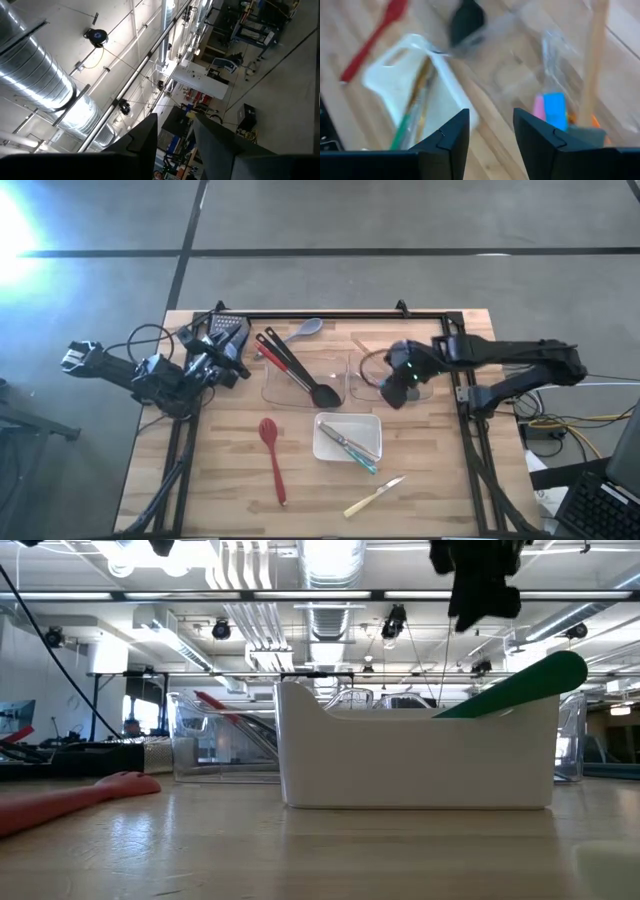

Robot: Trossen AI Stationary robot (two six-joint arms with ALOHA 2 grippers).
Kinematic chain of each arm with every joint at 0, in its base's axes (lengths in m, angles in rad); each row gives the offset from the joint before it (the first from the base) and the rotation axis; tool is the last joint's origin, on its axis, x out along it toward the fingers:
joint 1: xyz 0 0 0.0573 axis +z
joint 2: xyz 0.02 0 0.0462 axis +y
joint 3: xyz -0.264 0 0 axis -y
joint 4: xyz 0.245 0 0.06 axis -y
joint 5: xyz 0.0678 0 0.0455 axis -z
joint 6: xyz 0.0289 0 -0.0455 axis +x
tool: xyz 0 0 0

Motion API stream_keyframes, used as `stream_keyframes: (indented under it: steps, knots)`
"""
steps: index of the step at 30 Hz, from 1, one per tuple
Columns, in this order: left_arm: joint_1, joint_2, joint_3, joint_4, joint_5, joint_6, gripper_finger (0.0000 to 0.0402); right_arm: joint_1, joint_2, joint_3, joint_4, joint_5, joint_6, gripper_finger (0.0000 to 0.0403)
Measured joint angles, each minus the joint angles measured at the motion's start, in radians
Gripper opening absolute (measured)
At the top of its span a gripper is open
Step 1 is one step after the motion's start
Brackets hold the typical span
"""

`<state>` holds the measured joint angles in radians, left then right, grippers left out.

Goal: Pick & Place Kitchen Items
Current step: Put the white knife into the white bin

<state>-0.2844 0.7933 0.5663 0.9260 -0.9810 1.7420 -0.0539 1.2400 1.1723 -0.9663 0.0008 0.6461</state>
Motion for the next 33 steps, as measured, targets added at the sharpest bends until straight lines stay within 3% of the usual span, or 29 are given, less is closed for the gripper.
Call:
stream_keyframes:
  steps: [8, 18, 24, 33]
  knots:
    - [0.0, 0.001, 0.0, -0.002, -0.001, -0.174, 0.0133, 0.285, 0.007, -0.032, 0.192, 0.086, 0.006, 0.0132]
    - [0.0, 0.003, 0.0, -0.108, 0.004, -0.564, 0.0133, 0.608, 0.236, -0.034, 0.436, 0.173, -0.033, 0.0124]
    - [0.0, 0.015, 0.0, -0.124, 0.003, -0.652, 0.0133, 0.655, 0.421, -0.001, 0.599, 0.202, -0.142, 0.0124]
    - [0.0, 0.024, 0.0, -0.172, -0.029, -0.614, 0.0133, 0.657, 0.673, 0.187, 0.498, 0.1, -0.185, 0.0121]
